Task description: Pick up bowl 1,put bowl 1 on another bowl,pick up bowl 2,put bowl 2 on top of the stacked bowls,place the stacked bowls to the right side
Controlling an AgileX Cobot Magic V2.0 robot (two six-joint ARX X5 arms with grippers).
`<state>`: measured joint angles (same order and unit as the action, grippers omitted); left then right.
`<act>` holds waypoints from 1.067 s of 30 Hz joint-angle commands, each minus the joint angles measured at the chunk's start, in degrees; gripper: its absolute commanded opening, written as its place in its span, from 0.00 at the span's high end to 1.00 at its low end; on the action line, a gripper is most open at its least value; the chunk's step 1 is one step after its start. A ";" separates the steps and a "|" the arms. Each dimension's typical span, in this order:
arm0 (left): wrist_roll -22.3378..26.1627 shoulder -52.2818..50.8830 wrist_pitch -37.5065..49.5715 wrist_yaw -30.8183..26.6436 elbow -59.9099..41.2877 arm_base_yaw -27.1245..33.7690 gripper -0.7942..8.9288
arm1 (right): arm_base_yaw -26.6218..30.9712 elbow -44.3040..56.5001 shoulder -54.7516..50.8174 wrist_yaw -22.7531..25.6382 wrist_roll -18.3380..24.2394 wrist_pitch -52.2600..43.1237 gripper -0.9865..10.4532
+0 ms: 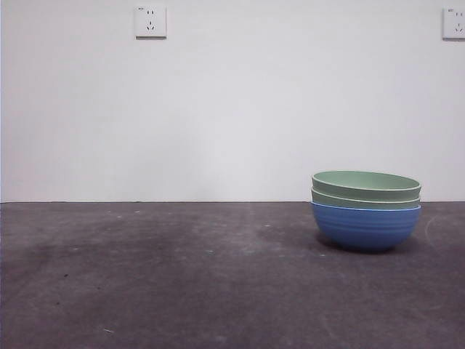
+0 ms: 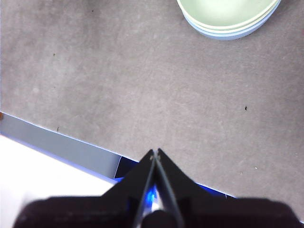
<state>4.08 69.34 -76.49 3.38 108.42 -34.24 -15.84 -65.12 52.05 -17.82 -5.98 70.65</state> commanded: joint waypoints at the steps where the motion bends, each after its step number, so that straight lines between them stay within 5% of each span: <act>1: 0.63 -0.11 -2.43 -0.20 0.00 -0.17 0.92 | -0.09 0.44 0.00 0.15 0.50 -0.26 0.91; 12: 0.63 -0.11 -1.60 -0.20 0.00 -0.15 0.92 | -0.09 0.44 0.00 0.15 0.50 -0.26 0.91; 18: 2.82 -3.08 4.61 0.17 -0.33 6.29 0.92 | -0.09 0.44 0.00 0.15 0.50 -0.26 0.91; 22: 6.40 -8.70 16.17 2.95 -5.44 13.05 0.92 | -0.09 0.44 0.00 0.15 0.50 -0.26 0.91; 26: 8.02 -18.91 34.36 12.15 -19.98 20.98 0.92 | -0.09 0.44 0.02 0.15 0.50 -0.26 0.91; 32: 8.09 -34.34 56.00 8.26 -45.22 28.79 0.92 | -0.09 0.44 0.02 0.15 0.50 -0.26 0.91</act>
<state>11.42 36.86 -23.66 12.29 69.14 -6.52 -15.84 -65.12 52.05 -17.82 -5.98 70.65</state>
